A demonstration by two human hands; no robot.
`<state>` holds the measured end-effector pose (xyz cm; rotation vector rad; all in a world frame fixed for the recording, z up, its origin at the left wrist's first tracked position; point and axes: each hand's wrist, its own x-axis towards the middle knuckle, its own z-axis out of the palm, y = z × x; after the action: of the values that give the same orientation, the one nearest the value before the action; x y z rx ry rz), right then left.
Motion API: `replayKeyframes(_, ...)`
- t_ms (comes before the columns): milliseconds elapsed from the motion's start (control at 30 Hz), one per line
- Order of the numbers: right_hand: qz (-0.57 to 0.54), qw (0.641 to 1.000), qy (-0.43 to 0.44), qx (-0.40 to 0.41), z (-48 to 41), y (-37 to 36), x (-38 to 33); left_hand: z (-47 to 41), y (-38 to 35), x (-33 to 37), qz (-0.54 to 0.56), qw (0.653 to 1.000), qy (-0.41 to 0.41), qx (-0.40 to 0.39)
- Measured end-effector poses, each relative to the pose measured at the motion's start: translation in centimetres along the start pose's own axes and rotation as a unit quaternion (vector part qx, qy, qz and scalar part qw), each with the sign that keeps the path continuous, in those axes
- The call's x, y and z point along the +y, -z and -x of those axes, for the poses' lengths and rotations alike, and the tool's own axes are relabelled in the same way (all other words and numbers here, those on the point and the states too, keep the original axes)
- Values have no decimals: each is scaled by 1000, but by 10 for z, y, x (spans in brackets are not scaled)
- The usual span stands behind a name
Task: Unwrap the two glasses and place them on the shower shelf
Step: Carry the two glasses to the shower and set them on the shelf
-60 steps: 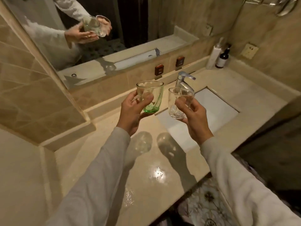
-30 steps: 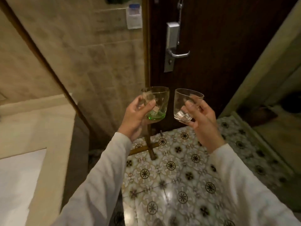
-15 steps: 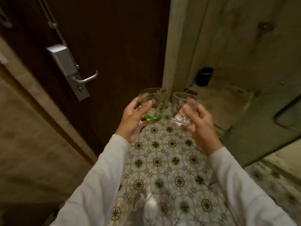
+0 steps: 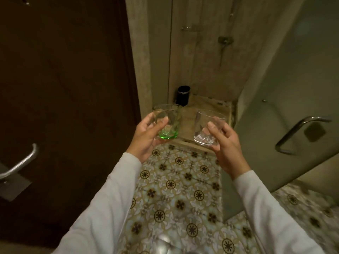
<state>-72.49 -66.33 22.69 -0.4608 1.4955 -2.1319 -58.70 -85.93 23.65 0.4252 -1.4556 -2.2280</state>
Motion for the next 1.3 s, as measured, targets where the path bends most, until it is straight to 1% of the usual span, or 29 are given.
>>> replayKeyframes(100, -6, 1000, 9, 23, -37, 12, -1, -47, -4, -6, 21, 999, 19, -21)
replayKeyframes(200, -4, 999, 14, 42, -76, 26, -5, -92, -13, -13, 18, 999, 30, -40)
replayKeyframes(367, -7, 997, 24, 67, -151, 61, -13, -179, -41, -28, 6, 999, 30, -42)
replayKeyframes(600, 8, 998, 20, 59, -272, 123, -43, -314, -105, -43, -14, 998, 35, -47)
replayKeyframes(667, 5, 998, 22, 55, -304, 135, -52, -345, -119, -43, -32, 998, 31, -49)
replayKeyframes(767, -3, 998, 21, 63, -357, 155, -64, -395, -135, -46, -30, 998, 34, -47)
replayKeyframes(1100, 5, 996, 25, 81, -501, 192, -63, -553, -153, -65, -19, 996, 49, -74)
replayKeyframes(1300, 27, 995, 27, 93, -606, 190, -62, -669, -145, -69, -17, 994, 48, -94)
